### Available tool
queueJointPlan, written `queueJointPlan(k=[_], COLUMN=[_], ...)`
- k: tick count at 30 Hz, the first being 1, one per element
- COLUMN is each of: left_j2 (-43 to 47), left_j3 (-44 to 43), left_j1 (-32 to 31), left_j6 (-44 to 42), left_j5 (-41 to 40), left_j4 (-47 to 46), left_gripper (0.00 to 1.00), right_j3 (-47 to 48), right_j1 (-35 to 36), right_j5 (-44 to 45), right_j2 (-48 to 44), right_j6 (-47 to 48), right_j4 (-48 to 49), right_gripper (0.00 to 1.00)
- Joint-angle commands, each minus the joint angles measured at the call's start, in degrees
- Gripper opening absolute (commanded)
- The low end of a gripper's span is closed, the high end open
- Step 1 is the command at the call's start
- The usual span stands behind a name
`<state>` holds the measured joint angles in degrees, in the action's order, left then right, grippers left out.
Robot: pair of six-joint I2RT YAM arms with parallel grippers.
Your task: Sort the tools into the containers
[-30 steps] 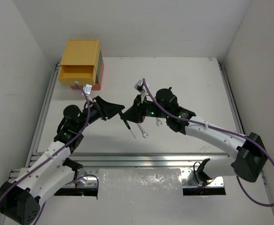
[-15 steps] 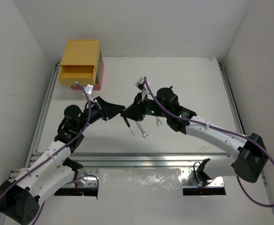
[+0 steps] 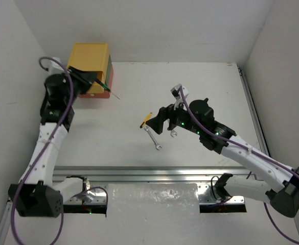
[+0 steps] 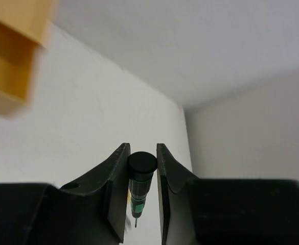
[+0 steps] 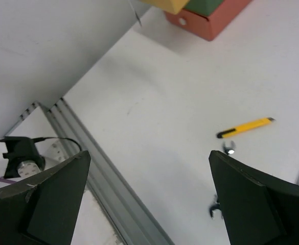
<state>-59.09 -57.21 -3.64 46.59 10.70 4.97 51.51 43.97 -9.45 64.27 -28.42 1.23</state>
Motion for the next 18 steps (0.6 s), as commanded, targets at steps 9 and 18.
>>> queueJointPlan(k=[9,18], left_j2=[-27.64,-31.63], left_j3=[-22.76,-23.13], left_j1=[21.48,21.74], left_j6=[4.82,7.82], left_j5=[-2.0,2.75], left_j4=[1.8,-2.95], left_gripper=[0.08,0.6], right_j3=[-4.3,-4.84], right_j1=[-0.55,-0.63], right_j5=[8.14,6.29], right_j2=[-8.37,-6.09], right_j6=[3.11,2.85], right_j4=[-9.41,-8.62], right_gripper=[0.99,0.99])
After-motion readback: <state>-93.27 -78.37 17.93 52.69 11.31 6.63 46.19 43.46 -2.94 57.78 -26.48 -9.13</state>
